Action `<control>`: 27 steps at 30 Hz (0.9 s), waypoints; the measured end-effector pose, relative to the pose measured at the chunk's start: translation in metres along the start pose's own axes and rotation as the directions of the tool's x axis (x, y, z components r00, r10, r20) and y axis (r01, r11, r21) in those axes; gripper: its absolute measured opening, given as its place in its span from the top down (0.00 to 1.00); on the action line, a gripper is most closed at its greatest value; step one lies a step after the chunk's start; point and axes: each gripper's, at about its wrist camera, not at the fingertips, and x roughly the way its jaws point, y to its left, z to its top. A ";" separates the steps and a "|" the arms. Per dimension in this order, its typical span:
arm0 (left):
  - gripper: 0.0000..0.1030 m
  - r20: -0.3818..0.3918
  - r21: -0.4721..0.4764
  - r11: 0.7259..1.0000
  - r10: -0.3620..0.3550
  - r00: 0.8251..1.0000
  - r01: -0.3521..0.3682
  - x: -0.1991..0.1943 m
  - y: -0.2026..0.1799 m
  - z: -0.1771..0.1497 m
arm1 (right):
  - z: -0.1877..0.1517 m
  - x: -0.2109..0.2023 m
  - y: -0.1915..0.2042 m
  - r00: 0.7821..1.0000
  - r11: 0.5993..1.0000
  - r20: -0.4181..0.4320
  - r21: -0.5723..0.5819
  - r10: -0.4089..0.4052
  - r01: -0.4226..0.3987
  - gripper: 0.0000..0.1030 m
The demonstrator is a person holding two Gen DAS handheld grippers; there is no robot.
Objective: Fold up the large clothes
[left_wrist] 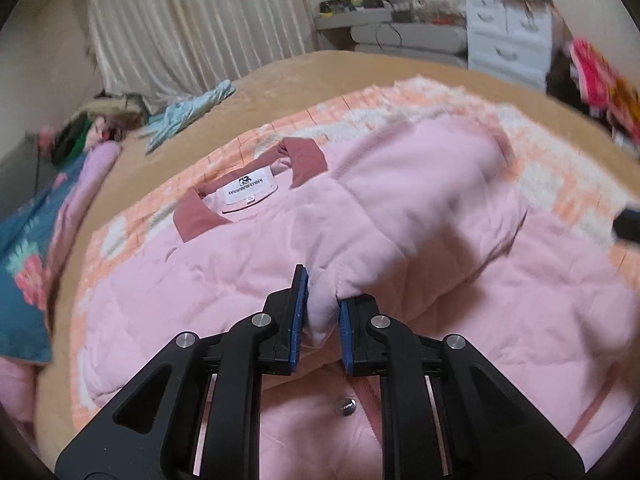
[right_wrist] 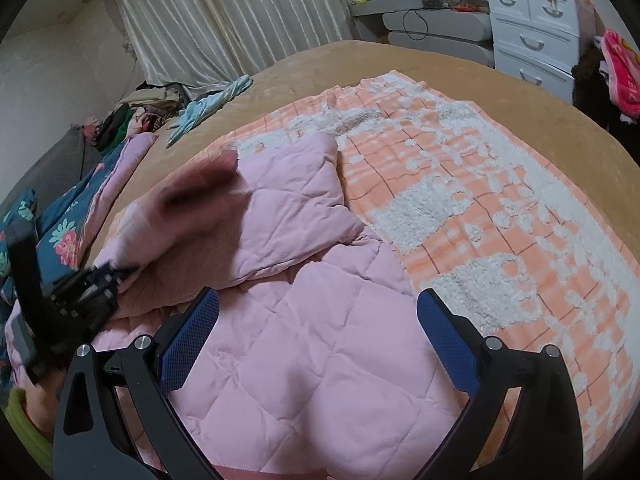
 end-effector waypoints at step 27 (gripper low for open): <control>0.19 -0.028 -0.424 0.901 -0.112 0.993 0.089 -0.028 0.158 -0.060 | 0.009 0.103 0.087 0.950 0.966 -0.177 0.081 0.255 -0.245 0.69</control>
